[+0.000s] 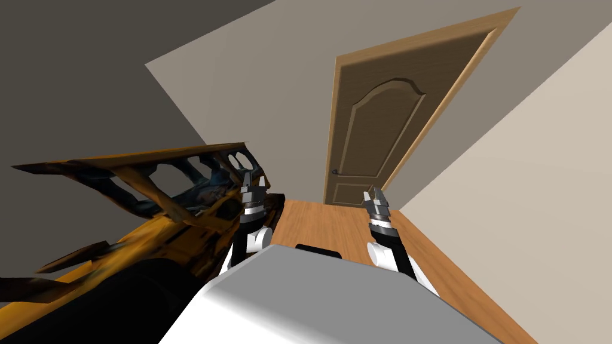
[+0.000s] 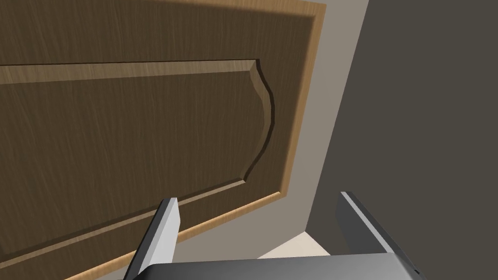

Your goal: Pull the door open

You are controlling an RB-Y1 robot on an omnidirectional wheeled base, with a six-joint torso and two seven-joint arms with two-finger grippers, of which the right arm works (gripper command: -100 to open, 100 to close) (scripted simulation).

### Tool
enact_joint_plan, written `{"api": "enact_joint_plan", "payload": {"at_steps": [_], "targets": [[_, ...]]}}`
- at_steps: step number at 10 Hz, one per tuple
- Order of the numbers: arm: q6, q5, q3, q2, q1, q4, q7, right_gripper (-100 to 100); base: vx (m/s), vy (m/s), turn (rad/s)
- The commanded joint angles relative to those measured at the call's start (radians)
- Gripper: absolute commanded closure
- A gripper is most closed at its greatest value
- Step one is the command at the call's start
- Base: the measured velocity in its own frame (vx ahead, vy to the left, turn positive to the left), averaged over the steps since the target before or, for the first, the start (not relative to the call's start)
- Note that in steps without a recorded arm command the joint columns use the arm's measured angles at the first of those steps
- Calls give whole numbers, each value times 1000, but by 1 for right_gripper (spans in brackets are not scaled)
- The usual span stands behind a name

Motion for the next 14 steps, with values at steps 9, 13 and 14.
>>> {"api": "enact_joint_plan", "payload": {"at_steps": [9,13,14], "targets": [[-9,-29,-10,-37,-97,260,-26,-100,95,-2,46],[-11,-44,-16,-56,-142,377,-40,-100,82,0,43],[-11,-44,-16,-56,-142,380,-40,-100,65,0,17]]}}
